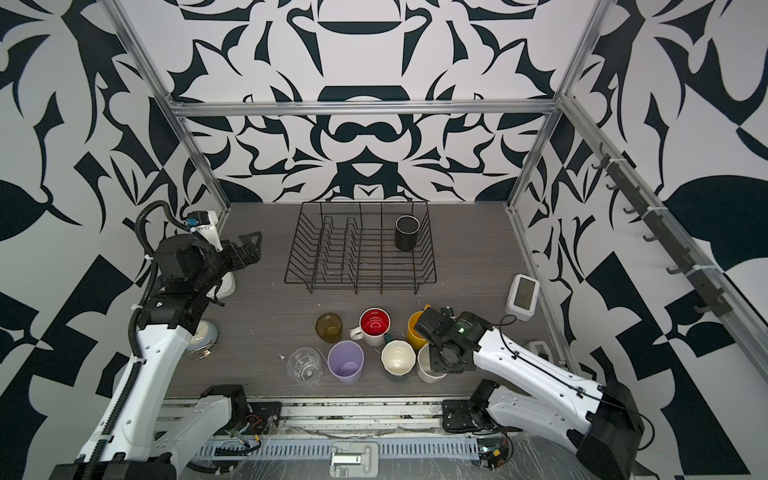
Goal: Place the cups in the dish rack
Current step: 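Grasp the white mug rim with the right gripper and lift it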
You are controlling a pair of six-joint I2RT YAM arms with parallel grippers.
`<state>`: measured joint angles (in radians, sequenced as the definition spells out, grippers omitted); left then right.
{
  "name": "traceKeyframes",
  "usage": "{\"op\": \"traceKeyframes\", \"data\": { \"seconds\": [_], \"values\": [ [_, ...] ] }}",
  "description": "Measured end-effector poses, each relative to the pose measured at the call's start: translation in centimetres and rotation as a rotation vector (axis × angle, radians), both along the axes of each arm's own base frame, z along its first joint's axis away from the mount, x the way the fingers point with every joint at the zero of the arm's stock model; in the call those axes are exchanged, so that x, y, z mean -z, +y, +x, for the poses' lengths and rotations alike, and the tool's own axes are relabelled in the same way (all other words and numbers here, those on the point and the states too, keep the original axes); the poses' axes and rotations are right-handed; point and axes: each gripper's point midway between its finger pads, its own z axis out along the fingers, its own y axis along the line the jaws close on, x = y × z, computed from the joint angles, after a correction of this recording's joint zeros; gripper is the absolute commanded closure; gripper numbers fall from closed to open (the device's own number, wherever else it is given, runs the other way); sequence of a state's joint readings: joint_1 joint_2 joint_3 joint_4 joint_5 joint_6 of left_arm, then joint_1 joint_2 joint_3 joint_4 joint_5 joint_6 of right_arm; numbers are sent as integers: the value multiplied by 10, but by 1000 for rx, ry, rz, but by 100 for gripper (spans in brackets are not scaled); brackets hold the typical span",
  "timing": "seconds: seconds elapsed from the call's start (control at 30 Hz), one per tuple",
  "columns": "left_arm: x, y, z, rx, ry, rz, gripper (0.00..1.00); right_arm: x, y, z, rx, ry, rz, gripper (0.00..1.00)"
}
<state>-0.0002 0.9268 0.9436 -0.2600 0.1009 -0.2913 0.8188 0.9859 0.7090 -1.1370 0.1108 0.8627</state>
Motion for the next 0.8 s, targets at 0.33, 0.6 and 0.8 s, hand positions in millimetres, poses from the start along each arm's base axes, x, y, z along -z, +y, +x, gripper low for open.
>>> {"op": "traceKeyframes", "data": {
  "seconds": [0.33,0.6,0.8],
  "values": [
    [0,0,0,0,0,0,1,-40,-20,11,9,-85,-94,100],
    [0,0,0,0,0,0,1,-108,-29,29,17,-237,-100,100],
    [-1,0,-1,0,-4,0,1,-162,-31,51,8,-368,-77,100]
  ]
}}
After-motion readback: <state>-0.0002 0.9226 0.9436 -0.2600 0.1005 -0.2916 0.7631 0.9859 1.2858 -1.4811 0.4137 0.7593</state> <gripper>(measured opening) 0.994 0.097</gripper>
